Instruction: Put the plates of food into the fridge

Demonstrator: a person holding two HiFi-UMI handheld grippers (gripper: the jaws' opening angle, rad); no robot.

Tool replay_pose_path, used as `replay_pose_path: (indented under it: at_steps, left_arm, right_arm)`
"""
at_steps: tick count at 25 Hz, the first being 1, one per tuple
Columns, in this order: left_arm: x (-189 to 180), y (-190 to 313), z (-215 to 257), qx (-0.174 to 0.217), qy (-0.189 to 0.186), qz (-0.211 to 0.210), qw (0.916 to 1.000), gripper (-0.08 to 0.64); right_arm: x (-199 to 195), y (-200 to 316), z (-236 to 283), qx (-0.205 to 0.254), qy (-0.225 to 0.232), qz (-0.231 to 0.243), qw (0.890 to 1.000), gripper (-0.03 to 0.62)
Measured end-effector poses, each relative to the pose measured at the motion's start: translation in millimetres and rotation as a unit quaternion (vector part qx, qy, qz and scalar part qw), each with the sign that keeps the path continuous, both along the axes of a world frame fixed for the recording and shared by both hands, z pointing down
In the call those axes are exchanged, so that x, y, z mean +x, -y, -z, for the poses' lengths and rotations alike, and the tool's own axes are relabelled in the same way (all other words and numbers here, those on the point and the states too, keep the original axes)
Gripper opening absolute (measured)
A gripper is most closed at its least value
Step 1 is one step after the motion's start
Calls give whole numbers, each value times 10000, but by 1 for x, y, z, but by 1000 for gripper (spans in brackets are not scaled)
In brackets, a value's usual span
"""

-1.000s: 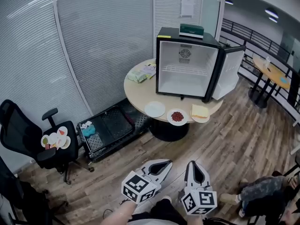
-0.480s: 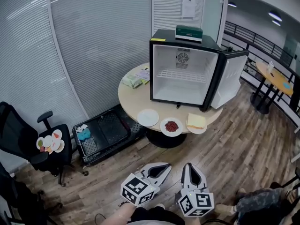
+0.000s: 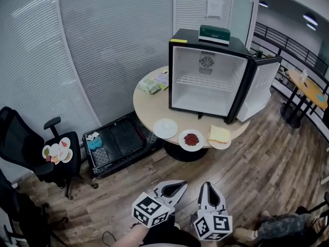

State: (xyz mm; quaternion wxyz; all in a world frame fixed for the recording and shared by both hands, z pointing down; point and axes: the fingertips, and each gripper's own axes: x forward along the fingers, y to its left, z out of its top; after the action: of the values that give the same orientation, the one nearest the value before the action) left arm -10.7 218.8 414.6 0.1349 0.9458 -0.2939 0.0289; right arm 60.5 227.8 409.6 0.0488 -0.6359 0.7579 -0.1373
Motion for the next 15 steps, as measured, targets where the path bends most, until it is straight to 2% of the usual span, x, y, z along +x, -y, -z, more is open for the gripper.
replay_pose_path:
  at_steps: [7, 15]
  left_arm:
    - [0, 10, -8, -128, 15, 64, 9999, 5]
    - [9, 55, -7, -112, -27, 66, 9999, 5]
  right_arm:
    - [6, 12, -6, -93, 73, -91, 9999, 8]
    - [15, 52, -3, 43, -16, -53, 10000, 9]
